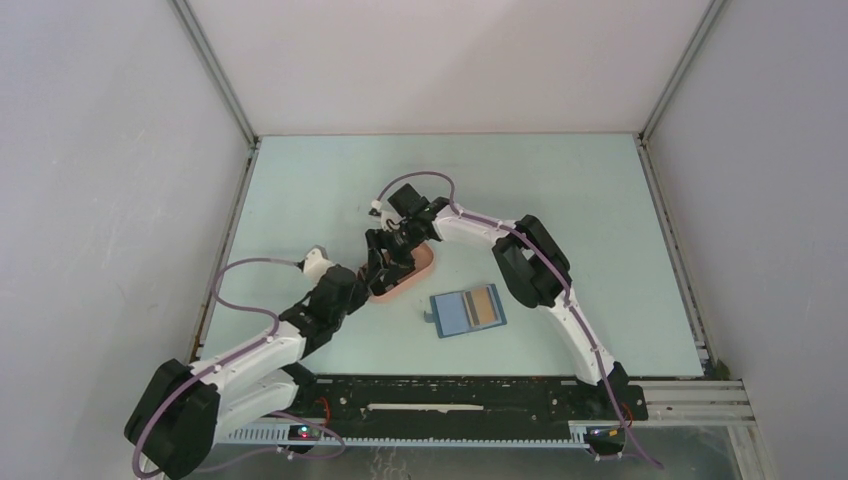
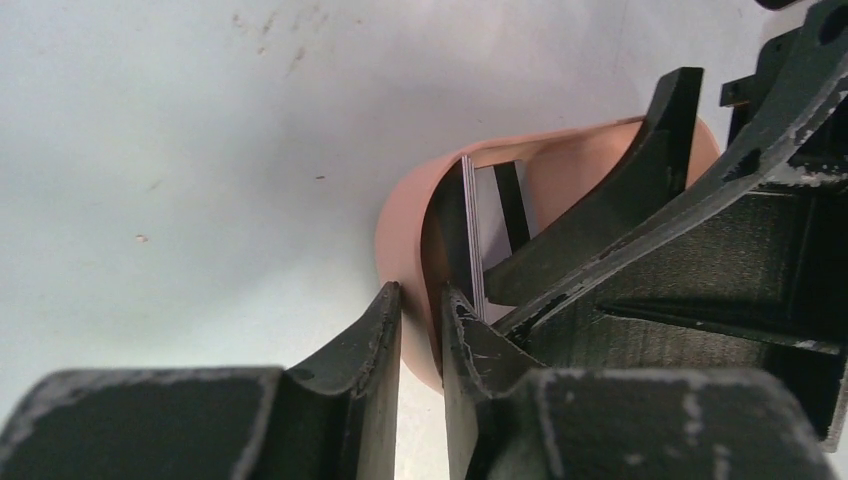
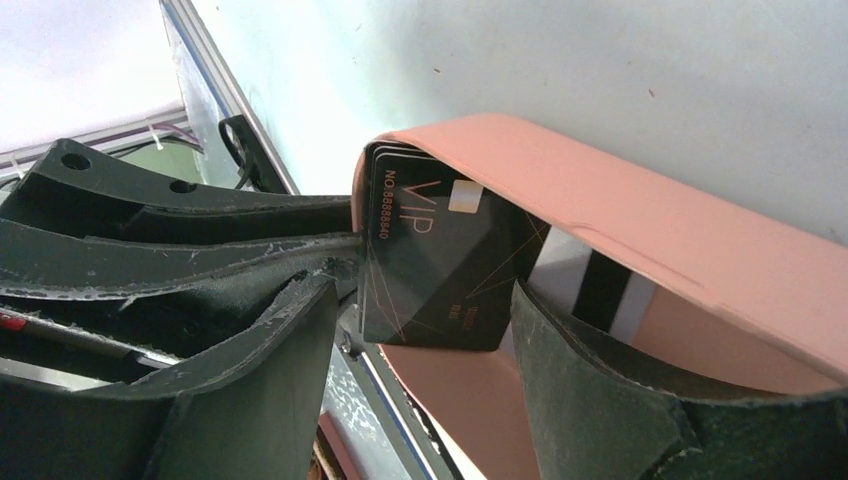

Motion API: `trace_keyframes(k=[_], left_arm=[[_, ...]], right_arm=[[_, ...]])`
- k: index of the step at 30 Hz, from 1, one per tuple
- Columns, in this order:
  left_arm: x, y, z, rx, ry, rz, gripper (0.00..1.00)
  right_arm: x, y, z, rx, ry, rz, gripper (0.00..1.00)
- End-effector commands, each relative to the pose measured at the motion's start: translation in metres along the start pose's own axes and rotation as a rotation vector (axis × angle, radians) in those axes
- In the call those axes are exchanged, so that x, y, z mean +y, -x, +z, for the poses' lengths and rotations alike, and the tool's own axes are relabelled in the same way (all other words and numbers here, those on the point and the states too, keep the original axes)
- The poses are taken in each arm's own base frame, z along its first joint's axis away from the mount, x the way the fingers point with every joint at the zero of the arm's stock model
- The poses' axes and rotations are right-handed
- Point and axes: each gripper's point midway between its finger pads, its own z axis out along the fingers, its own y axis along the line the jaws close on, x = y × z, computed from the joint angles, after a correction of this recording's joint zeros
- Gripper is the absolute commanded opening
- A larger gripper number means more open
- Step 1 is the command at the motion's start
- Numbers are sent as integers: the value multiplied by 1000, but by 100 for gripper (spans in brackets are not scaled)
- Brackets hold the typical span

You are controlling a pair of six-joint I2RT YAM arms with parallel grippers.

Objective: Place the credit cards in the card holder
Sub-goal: Pick up the credit card from the storage box.

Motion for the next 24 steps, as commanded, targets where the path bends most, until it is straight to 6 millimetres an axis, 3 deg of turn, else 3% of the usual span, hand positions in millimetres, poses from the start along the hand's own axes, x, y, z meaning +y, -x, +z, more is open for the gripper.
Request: trace_keyframes(k=[1,12,24], left_arm=[[-46,11,-3,0,-171,-35,24],[-38,10,-3,4,-158,-41,36],[-45,-1,4,65,-187,-11,44]], right_arm=[[-9,-4,6,36,17,58,74],[-8,-4,2,49,75,88,74],[-12,-10,7,71,68,96,70]])
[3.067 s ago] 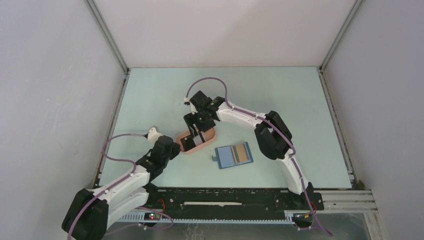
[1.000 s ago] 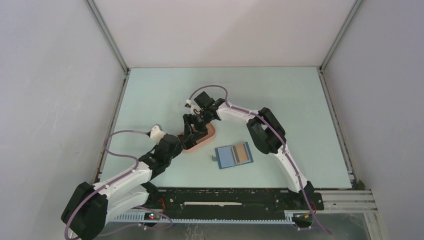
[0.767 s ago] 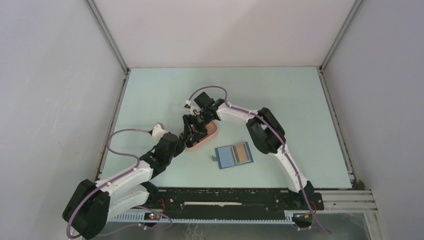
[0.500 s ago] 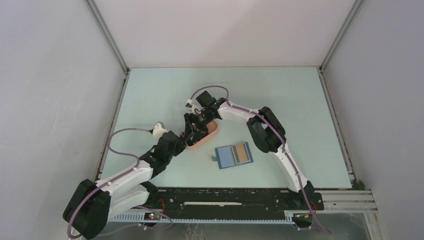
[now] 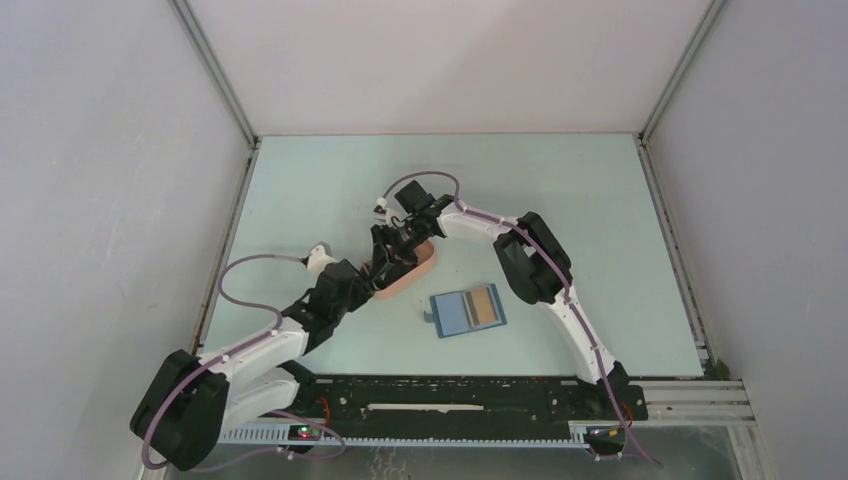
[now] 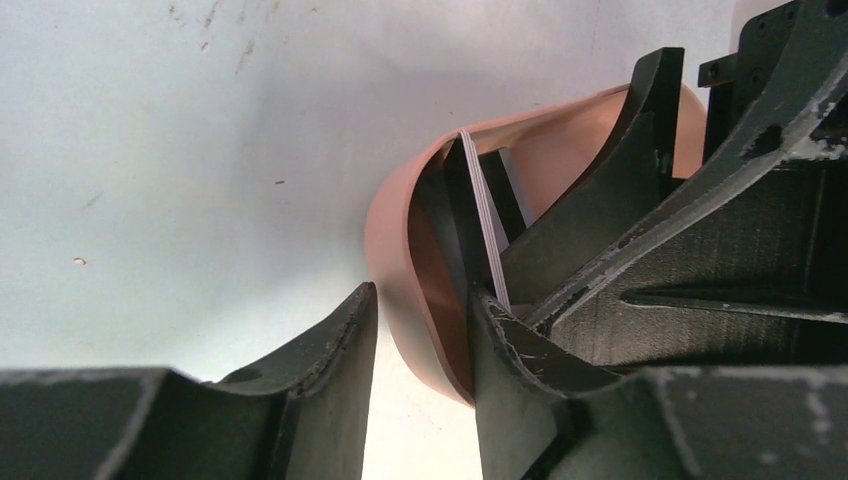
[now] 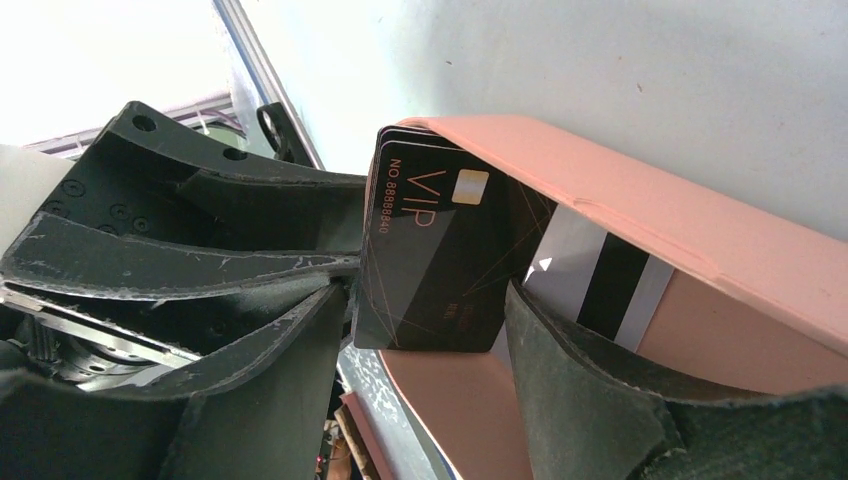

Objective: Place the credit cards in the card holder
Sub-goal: Pick up the credit card from the storage box.

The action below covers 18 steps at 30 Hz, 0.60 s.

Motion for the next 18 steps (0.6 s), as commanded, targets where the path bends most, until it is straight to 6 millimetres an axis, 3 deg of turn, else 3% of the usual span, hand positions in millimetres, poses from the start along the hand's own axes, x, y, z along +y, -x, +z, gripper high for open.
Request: trace_keyframes(k=[1,6,13,18], left_arm=[[-32,2,0,16,-124,6,44],[-28,0,-2,21,-125,21,47],[-16,1,-5,4,-93,35,59],[-14,4,-4,0,-84,40,61]], right_arm=[[-15,-12,15,42,-27,60,70],[-19,-12,16,38,-46,60,69],[-20,-8,14,20,-74,43,58],[-24,-7,12,13,-91,36,54]])
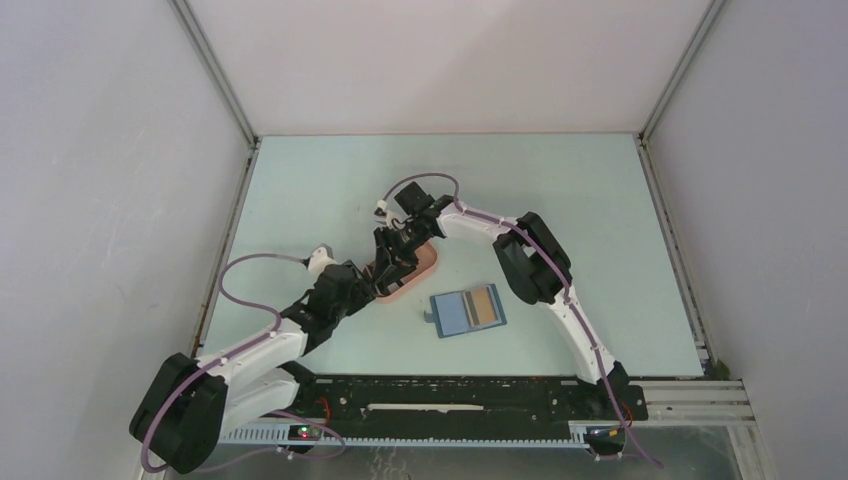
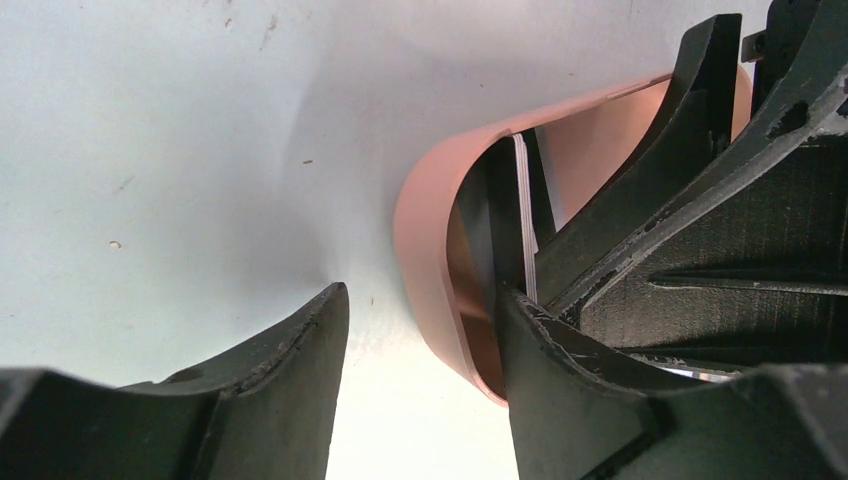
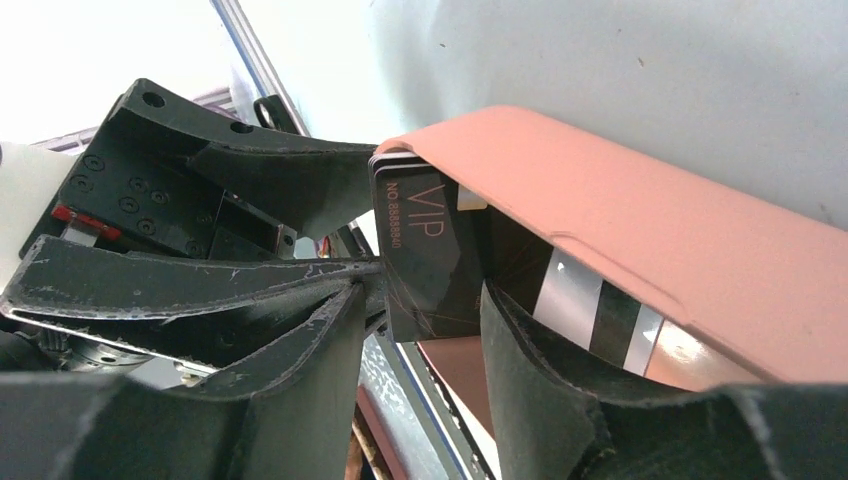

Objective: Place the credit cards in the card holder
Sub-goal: Pick up the credit card from the storage box.

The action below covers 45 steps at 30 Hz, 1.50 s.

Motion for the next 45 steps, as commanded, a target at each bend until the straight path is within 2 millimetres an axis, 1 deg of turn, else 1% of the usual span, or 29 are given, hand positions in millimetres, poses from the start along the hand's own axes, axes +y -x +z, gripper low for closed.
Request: trace_keyframes(k=[1,11,15,21,29,37,42,45], left_arm=[[-24,13,-3,-40,-107,-14,62],[-23,13,4,-23,-99,12,67],[-23,12,7,-12,-92,24,68],[-28,8,14,12,-106,30,69],[-39,6,13,24,-162,34,69],[-51,5,8,25,-241,40,71],[-52,6,2,14,-275,49,74],[-49,5,-1,7,-278,55,75]], right_arm=[[-23,0,11,-7,-85,16,53],[-35,5,5,-23,-114,27,49],[-39,7,3,-26,-121,31,51],[-43,6,3,-20,-119,45,55],[-40,7,1,-15,-97,49,62],[-34,5,2,-2,-61,64,64],[-31,3,3,6,-30,79,64],[-29,3,4,7,-22,77,65]])
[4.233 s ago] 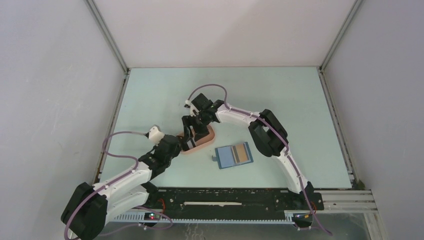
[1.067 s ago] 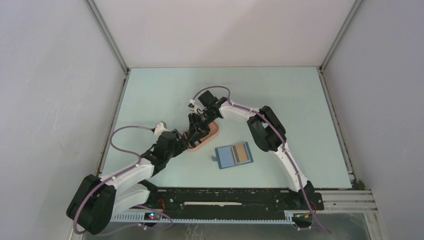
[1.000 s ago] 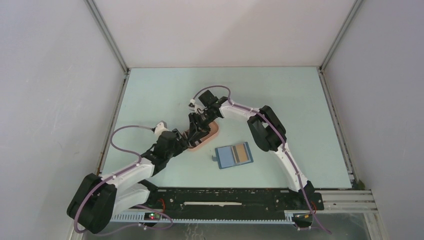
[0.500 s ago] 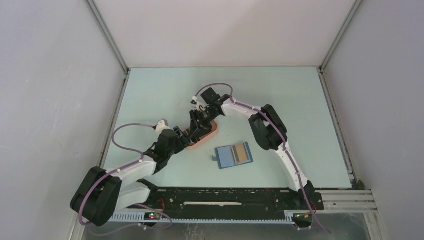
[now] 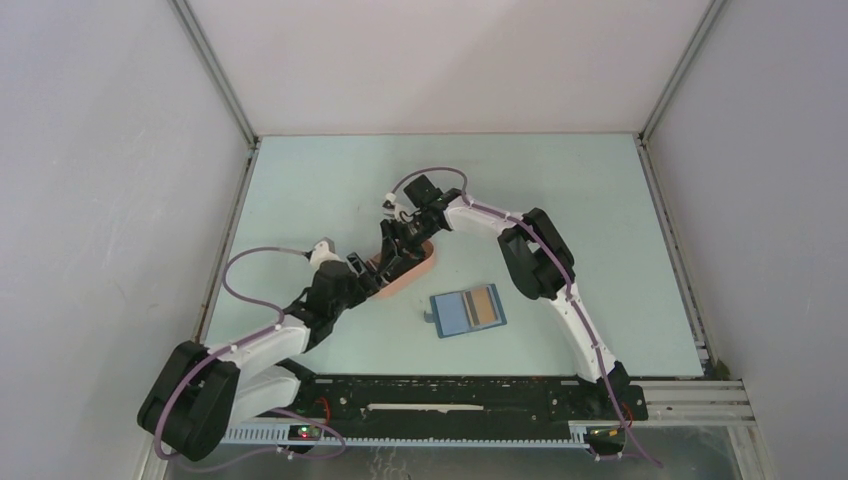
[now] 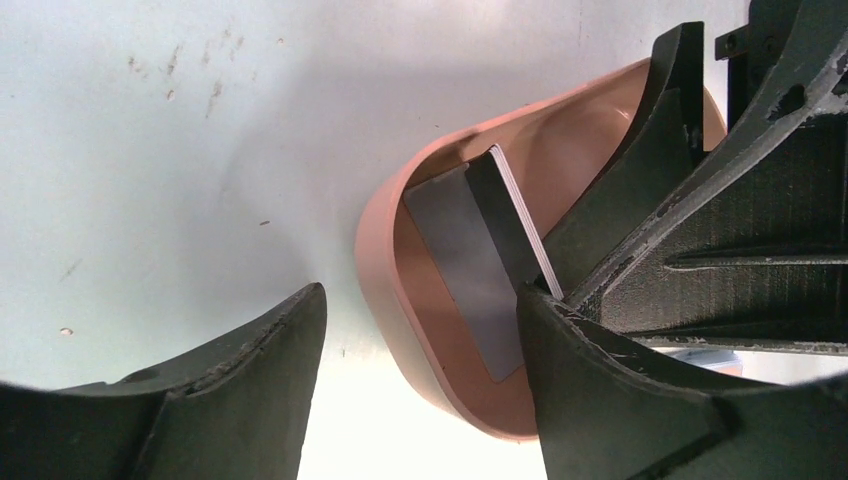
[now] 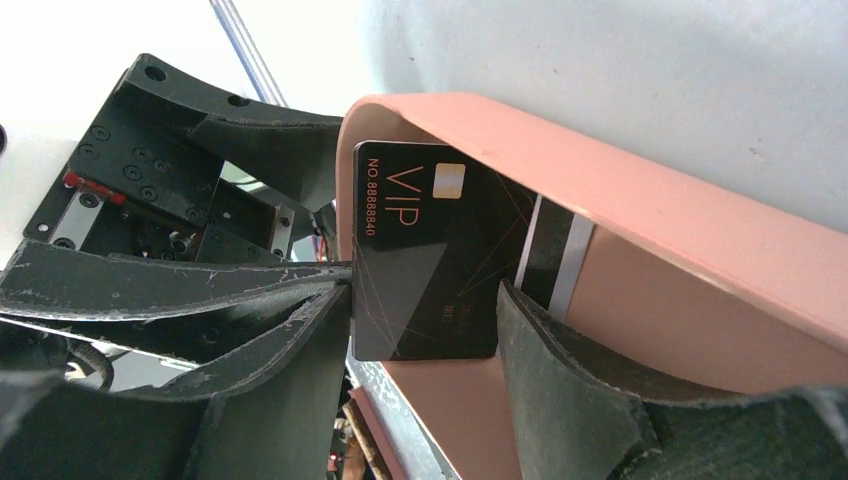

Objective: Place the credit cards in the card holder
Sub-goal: Pick up the credit card from the storage box.

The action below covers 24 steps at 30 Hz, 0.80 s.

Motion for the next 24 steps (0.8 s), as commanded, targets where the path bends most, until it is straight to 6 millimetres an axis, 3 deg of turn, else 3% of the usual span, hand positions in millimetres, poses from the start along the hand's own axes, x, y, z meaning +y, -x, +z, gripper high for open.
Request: trace_keyframes(k=[1,12,24], left_arm=[[-36,-2,-13,17,-192,18,75],[-16,-14,-12,48,-126,38,76],[-16,-17,-5,66,-112,51,79]], right_arm=[[-15,-11,22,35,-20,63,65],[-12,-16,35,46,-46,13,65],[-12,-14,31,10,-137,-110,68]])
